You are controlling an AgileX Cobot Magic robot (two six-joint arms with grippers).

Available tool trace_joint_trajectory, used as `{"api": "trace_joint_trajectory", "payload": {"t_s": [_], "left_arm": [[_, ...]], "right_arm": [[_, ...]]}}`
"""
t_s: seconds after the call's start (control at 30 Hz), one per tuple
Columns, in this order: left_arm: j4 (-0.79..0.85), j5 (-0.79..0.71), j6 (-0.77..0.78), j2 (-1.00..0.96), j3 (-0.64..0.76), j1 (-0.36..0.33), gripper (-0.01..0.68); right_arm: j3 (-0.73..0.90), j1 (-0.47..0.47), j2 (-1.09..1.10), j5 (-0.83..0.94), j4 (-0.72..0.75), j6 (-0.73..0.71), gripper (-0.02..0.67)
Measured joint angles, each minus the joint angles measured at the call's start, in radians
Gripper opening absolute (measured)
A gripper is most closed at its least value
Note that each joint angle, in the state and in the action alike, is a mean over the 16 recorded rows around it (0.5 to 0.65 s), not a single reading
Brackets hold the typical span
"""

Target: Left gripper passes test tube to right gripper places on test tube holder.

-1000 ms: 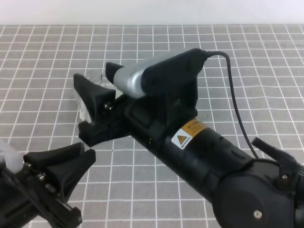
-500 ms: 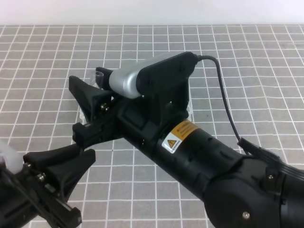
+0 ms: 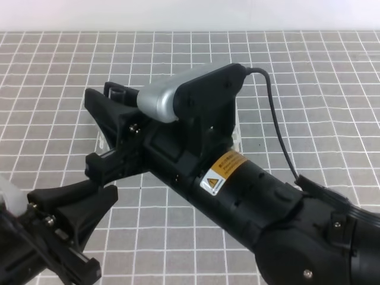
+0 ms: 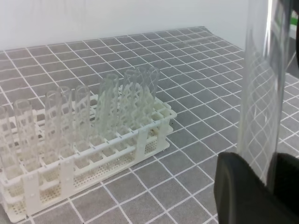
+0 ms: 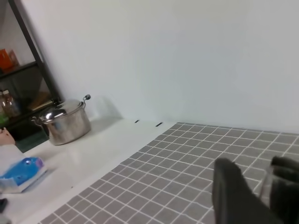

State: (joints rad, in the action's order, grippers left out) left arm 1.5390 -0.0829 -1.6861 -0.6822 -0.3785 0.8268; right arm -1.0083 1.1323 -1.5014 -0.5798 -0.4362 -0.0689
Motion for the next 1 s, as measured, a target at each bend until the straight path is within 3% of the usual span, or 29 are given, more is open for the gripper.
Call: {"api": "trace_joint_trajectory", "payload": {"t_s": [0.3,0.8,1.0], "left_arm": [[0.0,0.003,-0.001,0.0,0.0,0.0,0.063],[0.0,0.001,0.0,0.0,0.0,0.0,0.053],[0.0,0.006,0.0,0.001,-0.003,0.0,0.155]], "right_arm": [[0.0,0.001,0.0,0.002,0.001,0.021,0.103],[0.0,0.001,0.001,0.023,-0.002,0.028,0.093],[0.0,0.001,0.001,0.032,0.001,0.02,0.093]]}}
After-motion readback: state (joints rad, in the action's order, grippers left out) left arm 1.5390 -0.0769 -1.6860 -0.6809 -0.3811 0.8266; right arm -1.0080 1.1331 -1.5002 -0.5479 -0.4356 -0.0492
